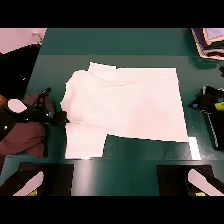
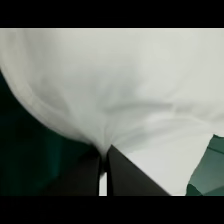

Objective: Fold the shirts.

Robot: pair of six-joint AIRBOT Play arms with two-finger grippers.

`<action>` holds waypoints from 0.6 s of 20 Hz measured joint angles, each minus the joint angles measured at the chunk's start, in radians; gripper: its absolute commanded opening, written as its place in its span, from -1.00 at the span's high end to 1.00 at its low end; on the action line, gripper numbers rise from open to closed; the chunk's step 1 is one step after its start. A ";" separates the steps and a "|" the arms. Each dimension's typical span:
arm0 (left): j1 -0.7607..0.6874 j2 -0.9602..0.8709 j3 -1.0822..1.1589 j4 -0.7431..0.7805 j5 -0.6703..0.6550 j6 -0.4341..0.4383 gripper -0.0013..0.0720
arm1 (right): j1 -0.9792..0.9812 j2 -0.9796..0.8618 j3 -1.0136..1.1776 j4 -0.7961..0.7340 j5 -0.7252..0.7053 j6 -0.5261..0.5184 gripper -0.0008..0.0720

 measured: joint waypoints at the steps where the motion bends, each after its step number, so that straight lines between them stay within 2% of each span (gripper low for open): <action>1: 0.000 0.000 0.016 -0.001 -0.004 0.004 0.89 | -0.031 0.000 0.000 -0.037 0.008 0.012 -0.06; 7: 0.000 0.000 0.057 -0.001 -0.018 0.036 0.88 | -0.278 -0.005 -0.148 -0.133 0.004 0.032 -0.10; 8: 0.000 0.000 0.059 -0.001 -0.019 0.039 0.88 | -0.309 -0.010 -0.196 -0.138 -0.010 0.027 -0.40; 9: 0.000 0.000 0.060 0.000 -0.019 0.042 0.88 | -0.327 -0.019 -0.239 -0.142 -0.017 0.021 -0.55; 11: 0.000 0.000 0.062 -0.001 -0.014 0.046 0.89 | -0.348 -0.047 -0.320 -0.134 -0.037 0.011 -0.54; 12: 0.000 0.000 0.063 -0.001 -0.011 0.048 0.88 | -0.349 -0.062 -0.348 -0.123 -0.048 0.006 -0.39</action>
